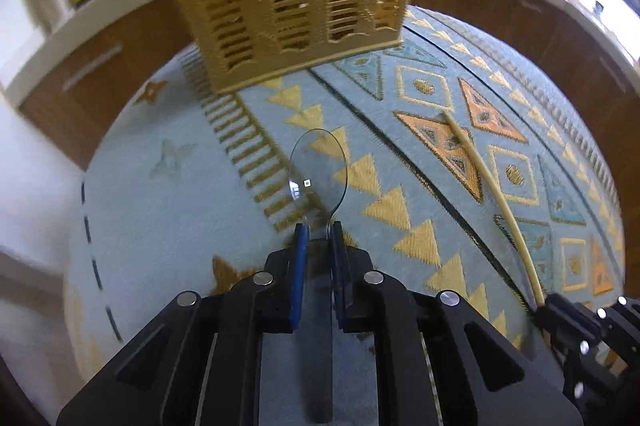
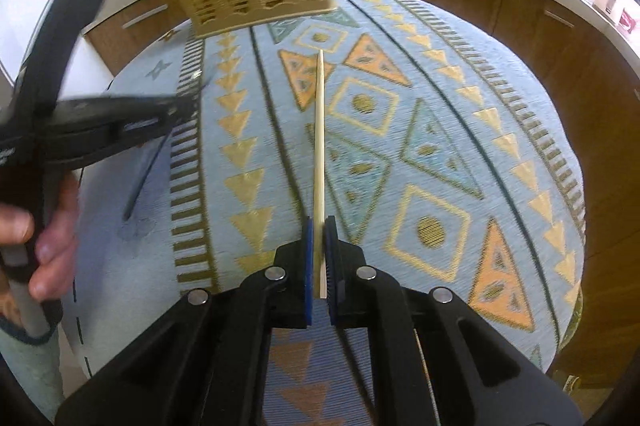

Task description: Organize utensils

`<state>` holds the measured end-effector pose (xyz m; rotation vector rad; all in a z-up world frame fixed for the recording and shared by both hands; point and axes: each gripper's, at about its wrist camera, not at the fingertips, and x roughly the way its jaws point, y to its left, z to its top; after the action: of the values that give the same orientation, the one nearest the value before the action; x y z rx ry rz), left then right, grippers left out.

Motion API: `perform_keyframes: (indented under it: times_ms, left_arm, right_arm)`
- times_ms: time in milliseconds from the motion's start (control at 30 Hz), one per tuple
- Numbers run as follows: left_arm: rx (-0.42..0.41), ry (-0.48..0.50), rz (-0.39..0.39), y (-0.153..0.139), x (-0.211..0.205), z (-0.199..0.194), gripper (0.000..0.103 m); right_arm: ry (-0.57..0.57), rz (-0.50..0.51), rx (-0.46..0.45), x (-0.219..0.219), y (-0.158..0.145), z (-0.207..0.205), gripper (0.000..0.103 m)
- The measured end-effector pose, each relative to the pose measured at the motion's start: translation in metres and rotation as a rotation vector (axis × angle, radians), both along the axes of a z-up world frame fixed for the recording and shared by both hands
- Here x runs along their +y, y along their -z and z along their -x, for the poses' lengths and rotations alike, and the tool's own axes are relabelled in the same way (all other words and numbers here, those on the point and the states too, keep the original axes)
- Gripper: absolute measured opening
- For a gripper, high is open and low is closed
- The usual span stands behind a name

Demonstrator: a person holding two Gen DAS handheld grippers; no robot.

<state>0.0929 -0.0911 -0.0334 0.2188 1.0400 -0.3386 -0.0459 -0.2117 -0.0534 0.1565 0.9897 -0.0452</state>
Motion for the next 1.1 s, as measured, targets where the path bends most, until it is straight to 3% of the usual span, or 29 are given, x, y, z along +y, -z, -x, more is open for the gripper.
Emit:
perform_keyframes:
  times_ms: [200,367,467,533,600,800,867,900,1033,1100]
  left_arm:
    - [0.042,-0.106,0.093,0.001,0.044,0.017,0.010]
    - [0.069,-0.086,0.108,0.002,0.049,0.029,0.012]
    - [0.106,-0.046,0.154,0.000,0.053,0.023,0.027]
    - [0.114,-0.024,0.162,-0.001,0.049,0.014,0.050]
    - [0.108,0.019,0.147,-0.004,0.048,0.002,0.051]
    - [0.208,0.094,0.122,0.000,0.037,-0.030,0.055]
    - [0.221,0.099,0.093,-0.001,0.032,-0.033,0.055]
    - [0.222,0.103,0.081,-0.001,0.030,-0.034,0.055]
    - [0.216,0.151,0.049,0.001,0.020,-0.034,0.056]
    - [0.222,0.160,0.044,0.001,0.019,-0.035,0.056]
  right_arm:
    - [0.001,0.009,-0.006,-0.015,-0.002,0.000,0.004]
    - [-0.027,0.024,0.026,-0.016,0.004,-0.003,0.004]
    - [-0.037,-0.008,0.040,-0.020,0.004,-0.007,0.004]
    - [-0.051,-0.036,0.055,-0.024,0.003,-0.011,0.005]
    - [-0.061,-0.086,0.072,-0.030,0.001,-0.014,0.006]
    - [-0.108,-0.206,0.130,-0.045,-0.009,-0.035,0.021]
    - [-0.130,-0.229,0.138,-0.047,-0.014,-0.050,0.044]
    - [-0.141,-0.236,0.139,-0.048,-0.017,-0.058,0.049]
    - [-0.175,-0.220,0.172,-0.047,-0.026,-0.093,0.048]
    - [-0.176,-0.227,0.222,-0.048,-0.025,-0.113,0.037]
